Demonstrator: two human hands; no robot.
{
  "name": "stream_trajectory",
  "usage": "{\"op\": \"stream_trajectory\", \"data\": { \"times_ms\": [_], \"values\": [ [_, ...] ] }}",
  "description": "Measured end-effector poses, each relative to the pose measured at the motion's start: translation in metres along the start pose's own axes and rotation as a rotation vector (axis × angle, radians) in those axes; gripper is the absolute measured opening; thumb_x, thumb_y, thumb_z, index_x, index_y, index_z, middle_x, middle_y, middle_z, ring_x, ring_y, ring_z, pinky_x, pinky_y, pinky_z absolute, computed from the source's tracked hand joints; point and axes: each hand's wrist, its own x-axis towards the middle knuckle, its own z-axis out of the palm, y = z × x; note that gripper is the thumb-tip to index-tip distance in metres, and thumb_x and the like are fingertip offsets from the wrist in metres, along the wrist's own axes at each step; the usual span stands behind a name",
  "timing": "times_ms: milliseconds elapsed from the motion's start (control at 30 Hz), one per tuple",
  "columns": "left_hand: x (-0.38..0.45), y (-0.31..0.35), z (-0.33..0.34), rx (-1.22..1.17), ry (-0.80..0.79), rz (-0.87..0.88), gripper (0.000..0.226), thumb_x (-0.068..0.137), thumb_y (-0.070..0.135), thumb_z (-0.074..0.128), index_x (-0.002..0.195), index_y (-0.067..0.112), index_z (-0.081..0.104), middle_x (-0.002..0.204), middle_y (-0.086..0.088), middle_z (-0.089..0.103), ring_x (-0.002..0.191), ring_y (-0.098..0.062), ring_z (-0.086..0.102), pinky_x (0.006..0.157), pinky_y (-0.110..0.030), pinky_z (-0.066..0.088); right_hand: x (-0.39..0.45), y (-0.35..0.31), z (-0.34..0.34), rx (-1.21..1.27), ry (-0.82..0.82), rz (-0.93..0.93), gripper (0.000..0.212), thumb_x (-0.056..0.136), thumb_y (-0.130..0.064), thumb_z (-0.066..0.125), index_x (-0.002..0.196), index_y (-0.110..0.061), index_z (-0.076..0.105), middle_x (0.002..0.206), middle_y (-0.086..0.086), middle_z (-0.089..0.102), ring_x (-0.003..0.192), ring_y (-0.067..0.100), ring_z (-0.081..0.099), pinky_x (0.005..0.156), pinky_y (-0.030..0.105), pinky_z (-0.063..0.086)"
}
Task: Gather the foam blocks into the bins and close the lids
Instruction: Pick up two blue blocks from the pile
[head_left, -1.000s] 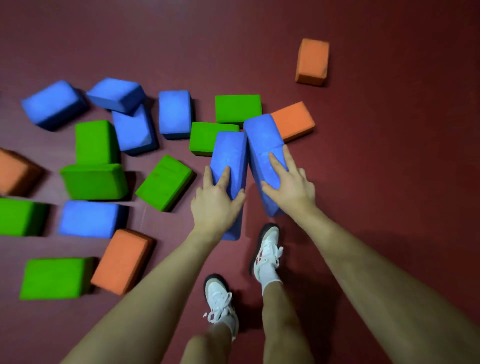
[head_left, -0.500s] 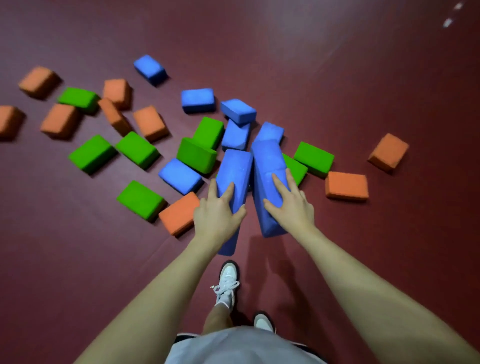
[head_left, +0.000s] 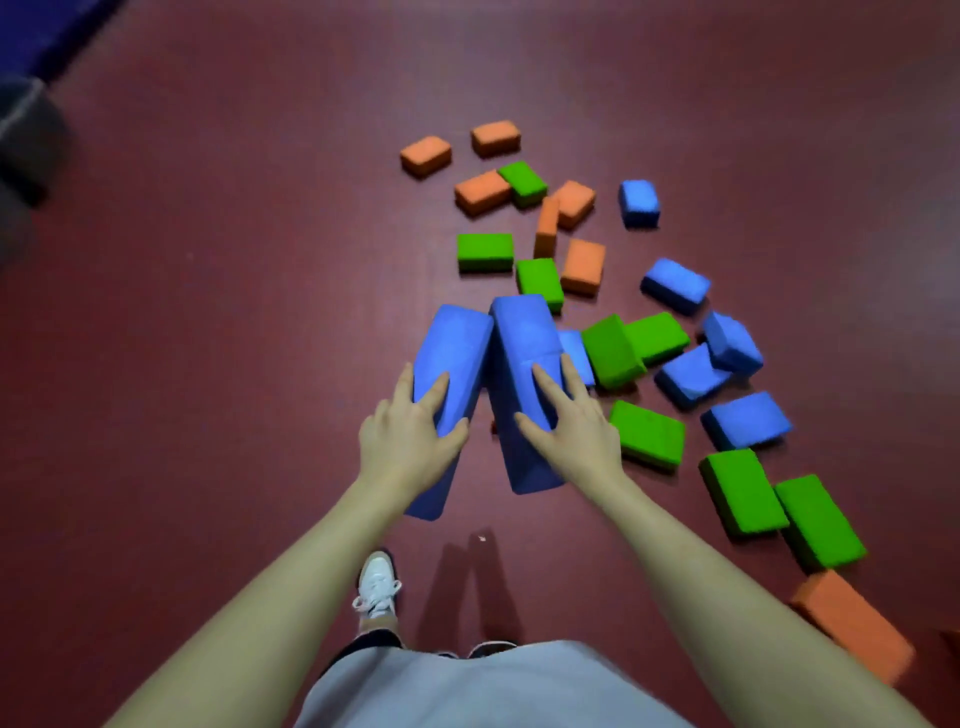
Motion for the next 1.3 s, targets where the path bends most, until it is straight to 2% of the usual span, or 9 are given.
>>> {"op": "stream_trajectory", "data": {
  "times_ms": [133,333,600,833,1067,1300],
  "values": [
    [-0.021,-0.072,-0.031,-0.055,0.083,-0.212,0.063,0.09,0.051,0.051,0.147,0.037,0.031,0.16,-0.003,0.012,0.127,-0.033,0.045,0.098,-0.038,0.039,0.005,-0.076,0.02,-0.026,-0.073,-0.23,0.065,0.089,-0.051,0.056,0.148,-0.041,0.029,0.161,-0.008,0.009,0.125,0.032,0.045,0.085,0.039,0.044],
    [-0.059,-0.198,-0.072,-0.116,0.192,-0.471,0.062,0.09,0.052,0.051,0.147,0.038,0.03,0.16,-0.002,0.012,0.128,-0.033,0.044,0.099,-0.038,0.038,0.013,-0.211,0.077,-0.046,-0.185,-0.501,0.065,0.087,-0.052,0.058,0.146,-0.043,0.032,0.16,-0.011,0.011,0.124,0.031,0.048,0.083,0.042,0.05],
    [-0.123,-0.395,-0.129,-0.142,0.306,-0.779,0.062,0.09,0.052,0.05,0.147,0.039,0.03,0.16,-0.003,0.012,0.128,-0.034,0.044,0.1,-0.038,0.039,-0.008,-0.428,0.177,-0.078,-0.324,-0.794,0.063,0.089,-0.052,0.053,0.147,-0.045,0.028,0.16,-0.014,0.009,0.126,0.028,0.045,0.085,0.038,0.048],
    [-0.16,-0.52,-0.17,-0.133,0.4,-0.976,0.062,0.09,0.051,0.051,0.147,0.038,0.031,0.16,-0.005,0.012,0.125,-0.037,0.045,0.099,-0.039,0.039,-0.031,-0.572,0.247,-0.043,-0.426,-0.934,0.06,0.092,-0.05,0.05,0.147,-0.044,0.026,0.16,-0.013,0.007,0.128,0.029,0.042,0.087,0.041,0.045],
    [-0.134,-0.613,-0.19,-0.195,0.474,-1.13,0.062,0.089,0.052,0.052,0.146,0.038,0.033,0.16,-0.004,0.014,0.127,-0.035,0.045,0.099,-0.038,0.039,0.006,-0.687,0.299,-0.054,-0.472,-1.095,0.06,0.092,-0.051,0.052,0.147,-0.044,0.029,0.16,-0.013,0.01,0.128,0.027,0.043,0.085,0.04,0.047],
    [-0.041,-0.711,-0.24,-0.197,0.517,-1.22,0.062,0.09,0.052,0.052,0.146,0.037,0.033,0.159,-0.005,0.014,0.127,-0.035,0.045,0.098,-0.038,0.039,0.108,-0.812,0.342,-0.086,-0.47,-1.192,0.059,0.094,-0.052,0.047,0.148,-0.043,0.026,0.161,-0.011,0.008,0.126,0.029,0.043,0.082,0.038,0.047]
  ]
}}
